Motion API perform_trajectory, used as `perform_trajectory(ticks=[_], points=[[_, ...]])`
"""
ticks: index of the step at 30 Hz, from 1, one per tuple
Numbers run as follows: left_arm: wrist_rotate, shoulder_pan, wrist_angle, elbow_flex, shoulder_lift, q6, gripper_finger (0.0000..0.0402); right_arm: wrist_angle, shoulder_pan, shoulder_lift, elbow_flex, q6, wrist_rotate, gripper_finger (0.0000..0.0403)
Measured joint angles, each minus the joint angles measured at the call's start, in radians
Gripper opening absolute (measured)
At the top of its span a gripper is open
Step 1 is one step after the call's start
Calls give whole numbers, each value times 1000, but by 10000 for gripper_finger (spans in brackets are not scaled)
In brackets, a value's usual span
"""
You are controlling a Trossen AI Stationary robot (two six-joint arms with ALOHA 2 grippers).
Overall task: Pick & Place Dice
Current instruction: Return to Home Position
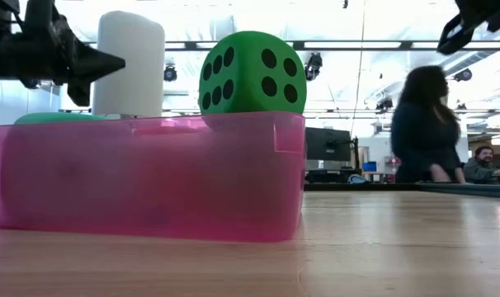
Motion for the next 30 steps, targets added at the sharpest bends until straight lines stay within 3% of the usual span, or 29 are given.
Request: perform_trajectory(ticks=[10, 17, 25, 30], points=[[-4, 1, -11, -46, 4, 16, 5, 10, 0, 1, -44, -45, 20, 8], [-4, 1, -13, -46, 3, 57, 5, -163, 0, 1, -44, -149, 20, 8], [-4, 0, -14, -46, 3, 57, 6, -369, 0, 1, -44, -82, 18, 8], [-3, 0, -14, -47, 3, 55, 6, -348, 0, 10, -44, 39, 15, 8]])
